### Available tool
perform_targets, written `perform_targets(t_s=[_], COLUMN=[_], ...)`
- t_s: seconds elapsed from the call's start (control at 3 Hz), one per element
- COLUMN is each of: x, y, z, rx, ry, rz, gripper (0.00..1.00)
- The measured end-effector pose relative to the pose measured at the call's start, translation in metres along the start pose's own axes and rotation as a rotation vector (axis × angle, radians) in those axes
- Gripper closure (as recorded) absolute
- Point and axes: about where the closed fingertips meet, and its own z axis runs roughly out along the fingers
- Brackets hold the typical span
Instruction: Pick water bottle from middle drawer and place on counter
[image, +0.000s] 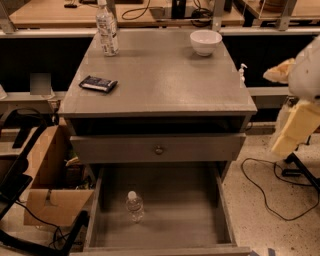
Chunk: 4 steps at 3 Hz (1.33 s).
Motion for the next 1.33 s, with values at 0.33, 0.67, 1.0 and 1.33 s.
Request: perform_targets(t_s=[0.33, 0.67, 1.0, 1.33], x=[0.019, 0.023, -0.002, -0.002], y=[0.002, 0.005, 0.009, 0.01], z=[0.037, 0.095, 0.113, 0.113], rx=[0.01, 0.041, 0.05, 0.049], ry=[-0.187, -0.485, -0.685, -0.683], rz=[0.008, 0.03, -0.028, -0.026], gripper=[0.0, 0.0, 0.0, 0.0])
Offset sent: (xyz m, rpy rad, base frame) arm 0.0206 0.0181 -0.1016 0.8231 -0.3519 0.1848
